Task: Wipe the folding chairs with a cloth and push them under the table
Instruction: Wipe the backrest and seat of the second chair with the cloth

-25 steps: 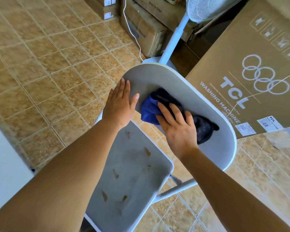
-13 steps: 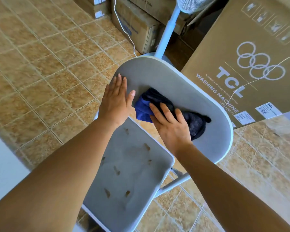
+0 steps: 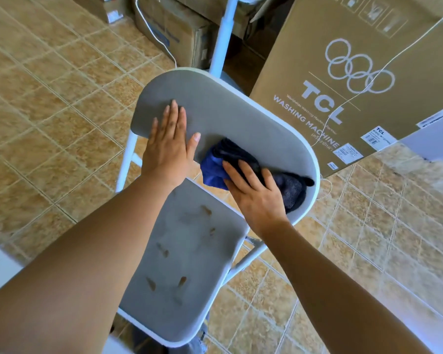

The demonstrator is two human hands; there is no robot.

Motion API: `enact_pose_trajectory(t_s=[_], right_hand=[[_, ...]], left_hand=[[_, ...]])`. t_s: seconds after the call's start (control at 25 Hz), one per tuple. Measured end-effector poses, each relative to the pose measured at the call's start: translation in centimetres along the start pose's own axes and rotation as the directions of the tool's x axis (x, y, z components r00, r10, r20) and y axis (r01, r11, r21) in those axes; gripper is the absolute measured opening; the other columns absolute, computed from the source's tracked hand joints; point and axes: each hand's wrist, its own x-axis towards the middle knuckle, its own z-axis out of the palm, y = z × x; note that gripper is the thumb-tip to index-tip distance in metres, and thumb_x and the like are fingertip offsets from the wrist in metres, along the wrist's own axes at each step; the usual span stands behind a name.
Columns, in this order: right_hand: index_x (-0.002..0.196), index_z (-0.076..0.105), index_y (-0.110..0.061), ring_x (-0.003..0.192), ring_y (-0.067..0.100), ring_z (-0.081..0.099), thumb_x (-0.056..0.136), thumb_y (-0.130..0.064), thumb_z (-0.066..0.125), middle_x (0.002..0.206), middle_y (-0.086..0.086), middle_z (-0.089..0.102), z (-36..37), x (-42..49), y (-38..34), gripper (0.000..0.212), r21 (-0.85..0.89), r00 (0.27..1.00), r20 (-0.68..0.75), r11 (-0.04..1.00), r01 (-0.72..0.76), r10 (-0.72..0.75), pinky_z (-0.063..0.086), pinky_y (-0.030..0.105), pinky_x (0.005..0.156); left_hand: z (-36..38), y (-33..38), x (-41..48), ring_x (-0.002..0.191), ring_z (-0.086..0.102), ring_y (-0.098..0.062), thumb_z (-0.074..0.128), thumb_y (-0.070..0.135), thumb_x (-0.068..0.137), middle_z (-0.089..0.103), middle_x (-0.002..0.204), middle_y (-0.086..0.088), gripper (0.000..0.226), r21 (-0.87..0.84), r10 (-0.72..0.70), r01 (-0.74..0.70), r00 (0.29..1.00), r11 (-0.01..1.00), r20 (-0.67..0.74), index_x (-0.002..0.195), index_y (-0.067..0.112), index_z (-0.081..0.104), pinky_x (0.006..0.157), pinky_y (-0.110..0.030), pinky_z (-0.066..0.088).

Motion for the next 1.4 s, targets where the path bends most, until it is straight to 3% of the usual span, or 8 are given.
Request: enact_pose_trajectory(t_s=[0.16,0.28,0.48,0.64,0.88,1.12,1.28,1.4], right_hand=[[0.124,0.059,-0.023,0.131,0.023,0.04,0.098,-0.012,0.032,0.15,-0.005,0.038,-1.6,-5.9,3.0,0.039,0.029,0.977,-0.013,0.977,-0.211,0.211,0.035,0.048,0.095],[0.13,0.053,-0.027,0.129,0.026,0.04,0.088,-0.004,0.046,0.15,-0.006,0.038,-3.1,-3.2,5.2,0.048,0.033,0.903,-0.118,0.91,-0.413,0.414,0.033,0.046,0.092],[0.128,0.056,-0.019,0.129,0.031,0.039,0.083,-0.01,0.039,0.151,0.001,0.038,-2.8,3.3,3.0,0.049,0.151,0.945,-0.07,0.94,-0.306,0.319,0.031,0.045,0.092],[0.122,0.06,-0.022,0.13,0.026,0.043,0.09,-0.016,0.04,0.15,-0.002,0.039,-1.1,-1.5,0.4,0.038,0.123,0.985,0.027,0.977,-0.172,0.17,0.035,0.046,0.096],[0.131,0.052,-0.028,0.129,0.026,0.038,0.087,-0.007,0.051,0.15,-0.004,0.039,-3.4,-1.4,3.9,0.049,0.094,0.831,-0.074,0.834,-0.544,0.551,0.032,0.045,0.093],[0.13,0.055,-0.02,0.132,0.03,0.04,0.082,-0.012,0.048,0.151,0.001,0.037,-2.6,9.7,-0.3,0.049,0.154,0.96,-0.029,0.951,-0.27,0.277,0.039,0.048,0.097],[0.129,0.056,-0.022,0.133,0.026,0.039,0.073,-0.025,0.068,0.152,-0.001,0.035,-0.6,6.6,-3.2,0.057,0.095,0.988,0.125,0.99,-0.102,0.09,0.041,0.046,0.098],[0.124,0.058,-0.02,0.132,0.025,0.035,0.082,-0.016,0.054,0.15,-0.001,0.039,-0.5,2.4,-2.4,0.043,0.12,0.989,0.08,0.984,-0.13,0.121,0.039,0.047,0.093]], left_hand=[[0.0,0.3,0.2,0.149,0.003,-0.024,0.017,0.043,0.1,0.001,0.16,-0.015,0.065,-0.002,-0.026,0.026,1.0,1.0,0.013,0.152,0.003,0.009,0.121,-0.042,0.004],[0.1,0.4,0.4,0.149,0.002,-0.023,0.017,0.043,0.101,0.0,0.16,-0.015,0.065,0.003,-0.032,0.032,0.999,0.999,0.02,0.152,0.003,0.008,0.121,-0.041,0.003],[0.2,0.4,0.5,0.149,0.004,-0.023,0.018,0.041,0.101,0.001,0.16,-0.015,0.064,0.011,-0.026,0.026,1.0,1.0,0.011,0.151,0.002,0.009,0.121,-0.041,0.004],[0.0,0.3,0.3,0.149,0.004,-0.024,0.019,0.041,0.101,0.001,0.16,-0.015,0.065,-0.003,-0.018,0.018,1.0,1.0,0.014,0.152,0.002,0.009,0.121,-0.041,0.003],[-0.2,-0.6,0.4,0.149,0.002,-0.022,0.017,0.043,0.1,0.002,0.161,-0.013,0.065,0.012,0.024,-0.025,0.999,1.0,0.031,0.152,0.005,0.008,0.121,-0.041,0.003],[-1.2,-3.1,-0.2,0.149,-0.003,-0.02,0.017,0.042,0.101,-0.002,0.161,-0.01,0.063,0.056,-0.004,0.003,1.0,0.998,0.028,0.153,0.008,0.004,0.121,-0.037,-0.003],[-1.5,-5.2,0.7,0.148,-0.007,-0.018,0.011,0.046,0.1,-0.004,0.161,-0.007,0.065,0.129,-0.078,0.064,0.991,0.99,0.111,0.153,0.01,0.002,0.12,-0.037,-0.005],[-1.3,-5.8,1.0,0.148,-0.007,-0.018,0.01,0.046,0.099,-0.004,0.161,-0.007,0.065,0.146,-0.054,0.034,0.99,0.989,0.133,0.153,0.01,0.003,0.12,-0.038,-0.005]])
